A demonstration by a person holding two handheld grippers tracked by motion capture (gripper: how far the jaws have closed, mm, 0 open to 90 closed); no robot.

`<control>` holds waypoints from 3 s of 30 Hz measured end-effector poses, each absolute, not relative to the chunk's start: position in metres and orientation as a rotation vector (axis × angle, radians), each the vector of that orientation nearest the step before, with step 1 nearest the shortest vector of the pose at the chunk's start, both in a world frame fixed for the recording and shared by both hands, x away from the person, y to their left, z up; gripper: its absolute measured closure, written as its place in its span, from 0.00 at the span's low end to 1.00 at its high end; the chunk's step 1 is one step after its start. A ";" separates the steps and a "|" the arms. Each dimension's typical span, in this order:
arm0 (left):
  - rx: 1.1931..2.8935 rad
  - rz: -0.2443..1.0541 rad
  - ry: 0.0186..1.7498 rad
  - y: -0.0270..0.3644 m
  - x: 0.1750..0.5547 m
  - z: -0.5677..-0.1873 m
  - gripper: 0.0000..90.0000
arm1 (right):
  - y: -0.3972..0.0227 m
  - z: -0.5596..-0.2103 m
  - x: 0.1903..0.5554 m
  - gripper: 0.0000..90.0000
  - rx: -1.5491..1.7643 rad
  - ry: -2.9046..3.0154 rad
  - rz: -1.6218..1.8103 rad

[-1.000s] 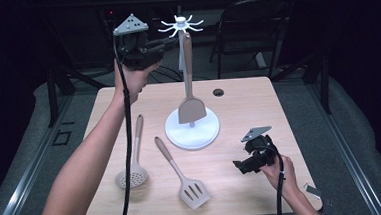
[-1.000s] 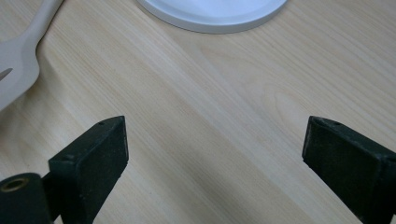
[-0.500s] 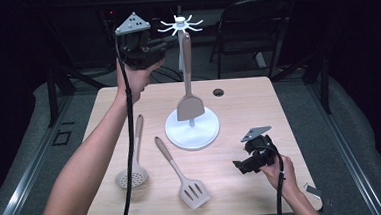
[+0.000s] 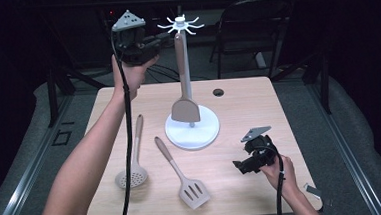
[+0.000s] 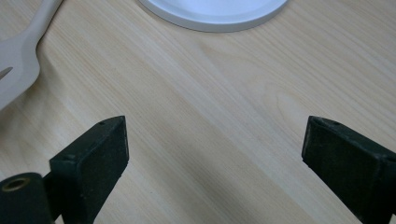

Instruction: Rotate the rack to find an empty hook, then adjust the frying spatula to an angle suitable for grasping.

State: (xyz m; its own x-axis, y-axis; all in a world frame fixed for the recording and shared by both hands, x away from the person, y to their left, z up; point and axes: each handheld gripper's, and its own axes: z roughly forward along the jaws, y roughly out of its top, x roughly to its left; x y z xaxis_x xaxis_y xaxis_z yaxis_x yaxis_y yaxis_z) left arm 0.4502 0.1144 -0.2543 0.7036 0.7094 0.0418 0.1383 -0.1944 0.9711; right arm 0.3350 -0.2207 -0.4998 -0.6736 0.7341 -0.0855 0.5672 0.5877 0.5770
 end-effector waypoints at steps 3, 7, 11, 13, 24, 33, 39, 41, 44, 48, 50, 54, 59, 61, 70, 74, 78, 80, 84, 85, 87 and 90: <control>1.713 0.600 0.696 0.116 0.453 -0.254 1.00 | -0.221 -0.500 0.335 0.07 1.061 2.508 0.747; 1.709 0.601 0.715 0.118 0.457 -0.253 1.00 | -0.220 -0.500 0.335 0.07 1.061 2.509 0.747; 1.707 0.602 0.727 0.119 0.461 -0.252 1.00 | -0.220 -0.500 0.335 0.07 1.060 2.510 0.745; 1.708 0.605 0.731 0.119 0.462 -0.252 1.00 | -0.219 -0.501 0.335 0.07 1.064 2.508 0.752; 1.700 0.597 0.733 0.130 0.449 -0.257 0.98 | -0.219 -0.500 0.334 0.08 1.055 2.513 0.754; 1.732 0.557 0.760 0.149 0.434 -0.269 0.73 | -0.216 -0.501 0.334 0.08 1.051 2.531 0.774; 1.786 0.552 0.784 0.157 0.425 -0.282 0.55 | -0.213 -0.501 0.333 0.08 1.053 2.545 0.786; 1.802 0.543 0.786 0.159 0.423 -0.288 0.48 | -0.212 -0.501 0.333 0.09 1.050 2.552 0.793; 1.833 0.514 0.780 0.162 0.418 -0.298 0.37 | -0.211 -0.500 0.332 0.09 1.046 2.554 0.803; 1.873 0.498 0.780 0.165 0.409 -0.315 0.29 | -0.208 -0.501 0.332 0.10 1.042 2.564 0.819; 1.885 0.494 0.789 0.167 0.405 -0.325 0.26 | -0.207 -0.502 0.331 0.10 1.047 2.568 0.820; 1.921 0.481 0.816 0.172 0.397 -0.350 0.21 | -0.205 -0.501 0.331 0.11 1.038 2.581 0.815; 1.955 0.440 0.876 0.182 0.389 -0.383 0.17 | -0.201 -0.504 0.330 0.12 1.034 2.585 0.808; 1.955 0.429 0.902 0.185 0.385 -0.395 0.17 | -0.199 -0.504 0.330 0.12 1.029 2.593 0.804; 1.967 0.336 0.989 0.196 0.375 -0.440 0.13 | -0.194 -0.507 0.329 0.16 1.040 2.598 0.803; 1.966 0.313 1.021 0.199 0.372 -0.451 0.12 | -0.189 -0.509 0.330 0.20 1.055 2.603 0.809; 1.952 0.299 1.055 0.201 0.371 -0.459 0.11 | -0.181 -0.508 0.325 0.31 1.053 2.607 0.835; 1.959 0.291 1.067 0.202 0.373 -0.463 0.11 | -0.176 -0.507 0.322 0.38 1.047 2.623 0.839; 1.966 0.286 1.095 0.201 0.376 -0.472 0.11 | -0.166 -0.502 0.315 0.62 1.010 2.664 0.888; 1.972 0.283 1.102 0.200 0.376 -0.475 0.11 | -0.163 -0.501 0.312 0.69 1.007 2.667 0.917; 1.978 0.277 1.120 0.197 0.377 -0.480 0.11 | -0.158 -0.498 0.308 0.80 0.966 2.694 0.929; 1.994 0.259 1.129 0.192 0.377 -0.485 0.12 | -0.148 -0.495 0.301 0.91 0.904 2.737 0.963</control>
